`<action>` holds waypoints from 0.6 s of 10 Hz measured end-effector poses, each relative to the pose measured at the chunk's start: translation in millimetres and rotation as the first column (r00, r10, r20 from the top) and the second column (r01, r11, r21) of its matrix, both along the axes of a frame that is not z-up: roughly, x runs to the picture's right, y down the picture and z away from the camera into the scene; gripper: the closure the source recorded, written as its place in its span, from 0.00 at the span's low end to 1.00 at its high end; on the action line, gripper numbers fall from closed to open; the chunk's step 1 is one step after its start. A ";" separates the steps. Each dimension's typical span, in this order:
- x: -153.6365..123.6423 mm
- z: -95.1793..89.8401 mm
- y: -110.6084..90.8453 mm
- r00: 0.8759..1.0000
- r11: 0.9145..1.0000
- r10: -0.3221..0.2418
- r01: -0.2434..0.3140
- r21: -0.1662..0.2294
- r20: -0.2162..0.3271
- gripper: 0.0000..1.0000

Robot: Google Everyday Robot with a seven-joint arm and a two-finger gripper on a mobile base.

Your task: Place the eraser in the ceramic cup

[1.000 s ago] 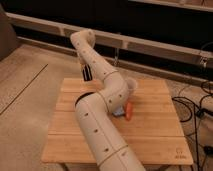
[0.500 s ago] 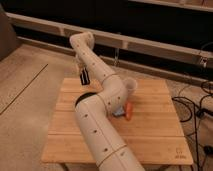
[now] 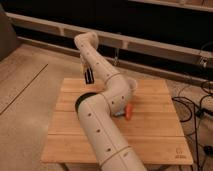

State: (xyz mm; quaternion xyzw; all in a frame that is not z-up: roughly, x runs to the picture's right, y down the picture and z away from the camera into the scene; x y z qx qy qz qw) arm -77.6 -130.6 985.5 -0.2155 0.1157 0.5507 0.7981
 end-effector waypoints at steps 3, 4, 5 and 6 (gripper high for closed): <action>31.8 1.5 -6.1 0.998 0.999 0.032 -0.031 0.014 -0.060 1.00; 42.8 -0.4 -8.1 0.996 0.999 0.037 -0.036 0.015 -0.084 1.00; 57.0 -4.9 -10.8 0.993 0.999 0.038 -0.037 0.015 -0.115 1.00; 74.6 -12.8 -16.8 0.987 0.999 0.047 -0.045 0.019 -0.152 1.00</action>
